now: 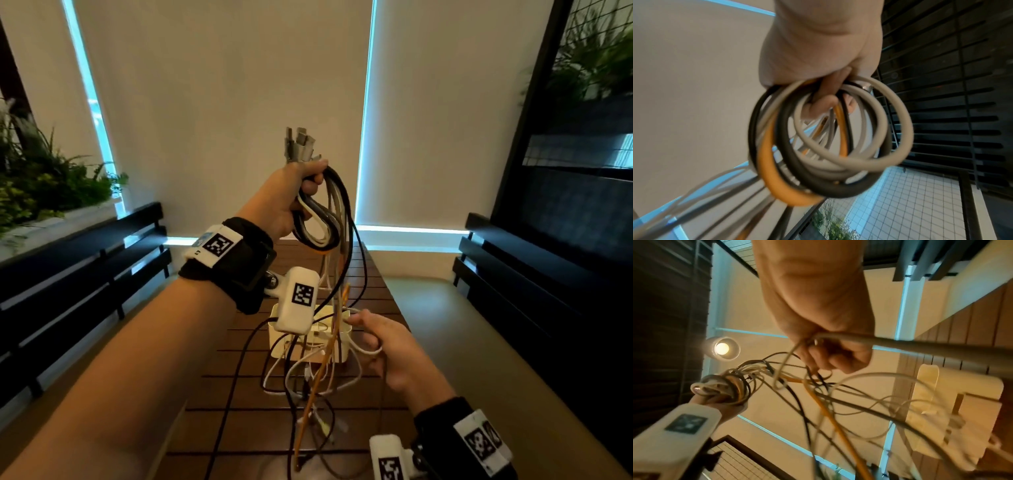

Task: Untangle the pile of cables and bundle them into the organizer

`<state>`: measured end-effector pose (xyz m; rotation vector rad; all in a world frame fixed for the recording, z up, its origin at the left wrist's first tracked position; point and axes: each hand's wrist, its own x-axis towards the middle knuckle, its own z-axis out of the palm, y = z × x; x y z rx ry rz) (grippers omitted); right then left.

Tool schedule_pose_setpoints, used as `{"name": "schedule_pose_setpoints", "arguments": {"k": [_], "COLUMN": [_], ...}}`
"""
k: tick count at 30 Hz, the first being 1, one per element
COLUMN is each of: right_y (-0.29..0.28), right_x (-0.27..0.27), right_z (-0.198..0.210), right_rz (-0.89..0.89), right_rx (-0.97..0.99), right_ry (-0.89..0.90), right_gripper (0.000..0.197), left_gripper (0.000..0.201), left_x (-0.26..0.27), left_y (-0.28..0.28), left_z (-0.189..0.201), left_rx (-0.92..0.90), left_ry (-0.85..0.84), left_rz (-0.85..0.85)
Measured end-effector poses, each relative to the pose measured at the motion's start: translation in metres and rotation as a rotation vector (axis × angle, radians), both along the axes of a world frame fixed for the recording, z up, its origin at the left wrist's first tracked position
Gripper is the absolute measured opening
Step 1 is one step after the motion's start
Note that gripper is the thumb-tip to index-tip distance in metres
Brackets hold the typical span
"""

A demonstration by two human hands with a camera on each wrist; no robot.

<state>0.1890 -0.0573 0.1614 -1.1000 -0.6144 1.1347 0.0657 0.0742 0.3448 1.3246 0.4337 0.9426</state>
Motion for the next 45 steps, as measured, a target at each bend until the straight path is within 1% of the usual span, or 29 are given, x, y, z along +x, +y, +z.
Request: {"name": "schedule_pose_setpoints", "arguments": {"k": [1,3,5,8,10,12,13,14,16,17,18,19,21,22,24,27,28,31,33,35,36,37,38,39,40,41,43,44,45], "right_y": [-0.003,-0.010,-0.012,-0.007,-0.006,-0.007,-0.008,-0.009,-0.010,-0.009,-0.009,-0.010,-0.012,-0.014,-0.018,-0.022,-0.025,-0.030,-0.028,-0.024,-0.022,-0.022,-0.023,-0.023,-0.023,-0.022,-0.016,-0.012,-0.008], "right_x": [0.000,0.001,0.004,0.001,-0.005,-0.006,-0.007,-0.009,-0.016,-0.019,-0.022,-0.024,-0.025,-0.026,-0.023,-0.025,-0.027,-0.027,-0.025,-0.023,-0.021,-0.021,-0.020,-0.018,-0.015,-0.012,-0.008,-0.008,-0.010], "right_z": [-0.004,-0.015,-0.033,-0.049,-0.051,-0.054,-0.056,-0.059,-0.056,-0.056,-0.053,-0.051,-0.045,-0.041,-0.038,-0.038,-0.037,-0.030,-0.025,-0.027,-0.031,-0.040,-0.050,-0.060,-0.070,-0.078,-0.083,-0.078,-0.068], "right_rz": [-0.073,-0.180,-0.288,-0.440,-0.449,-0.382,-0.379,-0.398,-0.422,-0.401,-0.355,-0.303,-0.280,-0.245,-0.146,-0.132,-0.119,-0.080,-0.013,0.112,0.180,0.283,0.372,0.420,0.420,0.351,0.036,-0.149,-0.283], "right_rx": [0.062,0.167,0.122,-0.055,-0.076,-0.068,-0.069,-0.068,-0.086,-0.086,-0.075,-0.077,-0.092,-0.118,-0.218,-0.280,-0.275,-0.366,-0.407,-0.508,-0.592,-0.682,-0.781,-0.872,-0.917,-0.902,-0.677,-0.473,-0.229], "right_ry": [0.090,0.375,0.562,0.584,0.511,0.265,0.070,-0.212,-1.005,-1.346,-1.526,-1.610,-1.699,-1.681,-1.622,-1.436,-1.420,-1.721,-1.839,-1.878,-1.851,-1.797,-1.705,-1.609,-1.521,-1.442,-1.282,-1.210,-1.174], "right_gripper": [0.029,0.028,0.027,0.025,0.021,0.022,0.032,0.046,0.075,0.082,0.081,0.072,0.051,0.046,0.047,0.075,0.084,0.096,0.088,0.066,0.073,0.086,0.091,0.084,0.069,0.053,0.025,0.021,0.030], "left_gripper": [0.020,0.025,0.027,0.025,0.024,0.024,0.024,0.022,0.018,0.015,0.013,0.014,0.018,0.020,0.021,0.021,0.021,0.020,0.022,0.022,0.022,0.022,0.023,0.026,0.030,0.031,0.028,0.025,0.024], "left_x": [-0.004,-0.014,-0.020,-0.015,-0.011,-0.012,-0.014,-0.015,-0.015,-0.015,-0.014,-0.013,-0.014,-0.015,-0.018,-0.017,-0.016,-0.014,-0.014,-0.016,-0.019,-0.023,-0.027,-0.031,-0.034,-0.036,-0.036,-0.035,-0.033], "left_y": [0.002,0.005,0.006,-0.002,-0.004,-0.003,-0.002,-0.001,-0.001,-0.002,-0.004,-0.004,-0.003,-0.003,-0.001,-0.002,-0.003,-0.001,0.000,0.000,0.000,0.000,0.000,0.000,0.000,0.000,0.000,-0.001,-0.002], "left_z": [0.003,0.010,0.013,0.006,0.002,0.001,0.002,0.003,0.004,0.003,0.003,0.003,0.003,0.003,0.004,0.001,0.000,-0.005,-0.009,-0.007,-0.003,0.002,0.009,0.015,0.020,0.024,0.027,0.027,0.025], "left_rx": [-0.014,-0.039,-0.047,-0.016,-0.024,-0.021,-0.010,0.003,0.025,0.029,0.027,0.021,0.014,0.013,0.019,0.019,0.017,-0.014,-0.052,-0.066,-0.061,-0.048,-0.031,-0.014,0.002,0.022,0.073,0.091,0.100], "left_ry": [-0.039,-0.122,-0.160,-0.129,-0.137,-0.137,-0.127,-0.113,-0.080,-0.070,-0.067,-0.069,-0.080,-0.086,-0.106,-0.198,-0.241,-0.294,-0.311,-0.358,-0.385,-0.405,-0.409,-0.401,-0.383,-0.358,-0.292,-0.259,-0.232], "left_rz": [0.029,0.066,0.070,0.060,0.057,0.068,0.071,0.072,0.076,0.076,0.075,0.077,0.086,0.092,0.113,0.179,0.208,0.261,0.263,0.265,0.263,0.253,0.233,0.205,0.176,0.156,0.139,0.137,0.135]}}
